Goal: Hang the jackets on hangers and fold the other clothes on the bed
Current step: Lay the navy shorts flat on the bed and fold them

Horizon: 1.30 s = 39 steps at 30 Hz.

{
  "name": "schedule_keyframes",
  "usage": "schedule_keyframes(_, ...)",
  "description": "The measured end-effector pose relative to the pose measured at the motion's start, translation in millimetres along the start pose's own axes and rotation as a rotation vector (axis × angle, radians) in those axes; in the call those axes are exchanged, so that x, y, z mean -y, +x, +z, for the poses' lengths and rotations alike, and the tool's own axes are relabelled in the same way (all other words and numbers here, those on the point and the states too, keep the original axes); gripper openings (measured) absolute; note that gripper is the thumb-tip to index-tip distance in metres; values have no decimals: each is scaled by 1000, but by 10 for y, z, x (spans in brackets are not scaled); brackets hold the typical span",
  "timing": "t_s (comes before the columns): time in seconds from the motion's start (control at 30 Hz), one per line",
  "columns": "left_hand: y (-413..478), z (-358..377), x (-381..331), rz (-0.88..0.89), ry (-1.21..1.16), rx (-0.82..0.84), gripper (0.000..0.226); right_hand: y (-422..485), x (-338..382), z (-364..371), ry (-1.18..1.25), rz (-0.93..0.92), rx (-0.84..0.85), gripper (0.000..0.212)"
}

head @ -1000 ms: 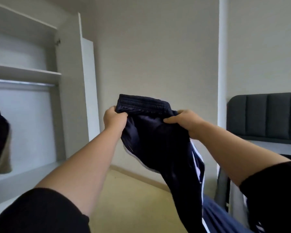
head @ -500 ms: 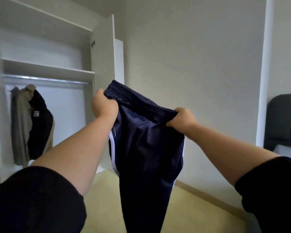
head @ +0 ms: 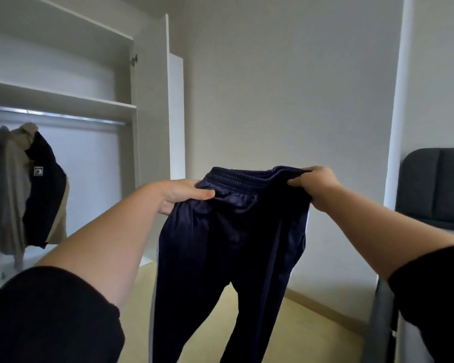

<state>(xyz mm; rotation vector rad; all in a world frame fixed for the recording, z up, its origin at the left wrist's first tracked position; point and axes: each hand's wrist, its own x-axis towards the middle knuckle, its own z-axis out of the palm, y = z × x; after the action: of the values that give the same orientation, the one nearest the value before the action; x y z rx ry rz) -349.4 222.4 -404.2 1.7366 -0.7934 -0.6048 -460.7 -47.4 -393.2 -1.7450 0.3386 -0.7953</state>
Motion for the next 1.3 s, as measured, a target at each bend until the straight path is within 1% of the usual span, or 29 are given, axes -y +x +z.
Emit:
schedule_keyframes(0.03,-9,-25,-3,18,-35,-39,73,15,-17,-80,24,37,12,41)
schedule_keyframes(0.07,-17,-35,-14,24,-58,-112,70,24,-44,-160,35,61,20,36)
schedule_keyframes(0.1,-23,-38,-27,16,-61,-201,67,17,-70,-233,54,82,31,33)
schedule_keyframes(0.17,-7,-20,-42,15,-38,-383,57,-1,-120,-342,84,102,43,34)
schedule_keyframes(0.27,84,96,-21,101,-17,-647,33,-31,-189,-369,49,77,40,30)
schedule_keyframes(0.33,153,155,-33,199,22,-820,26,-45,-202,-327,40,36,16,25)
schedule_keyframes(0.4,207,182,-104,308,88,-1005,33,-34,-149,-293,92,-31,-7,21)
schedule_keyframes(0.47,236,188,-226,434,92,-1159,41,-5,-38,-275,172,-96,-37,18)
schedule_keyframes(0.5,252,190,-283,482,92,-1200,41,16,19,-269,177,-123,-53,16)
schedule_keyframes(0.53,265,200,-327,493,139,-1210,40,29,62,-268,144,-137,-65,15)
schedule_keyframes(0.57,270,215,-348,453,246,-1189,36,39,76,-269,88,-127,-66,17)
schedule_keyframes(0.63,267,235,-329,316,503,-1105,28,33,37,-267,4,-25,-12,29)
schedule_keyframes(0.7,253,240,-295,216,609,-1043,22,0,-42,-267,-2,69,32,37)
schedule_keyframes(0.77,232,258,-281,162,557,-966,20,-38,-83,-282,53,97,36,34)
schedule_keyframes(0.83,218,251,-290,195,372,-840,15,-52,-89,-326,155,131,106,27)
schedule_keyframes(0.87,206,233,-295,222,285,-776,8,-65,-85,-371,204,145,181,23)
schedule_keyframes(0.9,181,212,-297,242,221,-719,5,-76,-83,-432,245,147,273,18)
schedule_keyframes(0.93,156,182,-293,257,170,-660,6,-88,-86,-504,290,135,368,16)
schedule_keyframes(0.97,134,157,-287,274,122,-596,5,-98,-98,-580,347,116,451,20)
schedule_keyframes(1.03,115,123,-252,296,62,-477,13,-146,-129,-708,463,78,606,28)
schedule_keyframes(1.1,111,144,-197,315,91,-395,19,-233,-177,-735,536,9,826,26)
schedule_keyframes(1.13,108,183,-175,330,168,-368,21,-289,-193,-699,555,-31,967,21)
schedule_keyframes(1.17,103,229,-160,348,297,-351,24,-350,-198,-647,557,-65,1115,17)
schedule_keyframes(1.2,101,284,-162,357,464,-342,27,-395,-203,-593,532,-90,1224,16)
schedule_keyframes(1.23,102,349,-172,355,647,-331,29,-413,-223,-550,494,-103,1293,16)
schedule_keyframes(1.27,118,414,-182,355,838,-321,28,-422,-243,-506,449,-98,1309,17)
schedule_keyframes(1.3,141,473,-187,373,1018,-322,27,-422,-250,-469,379,-77,1264,20)
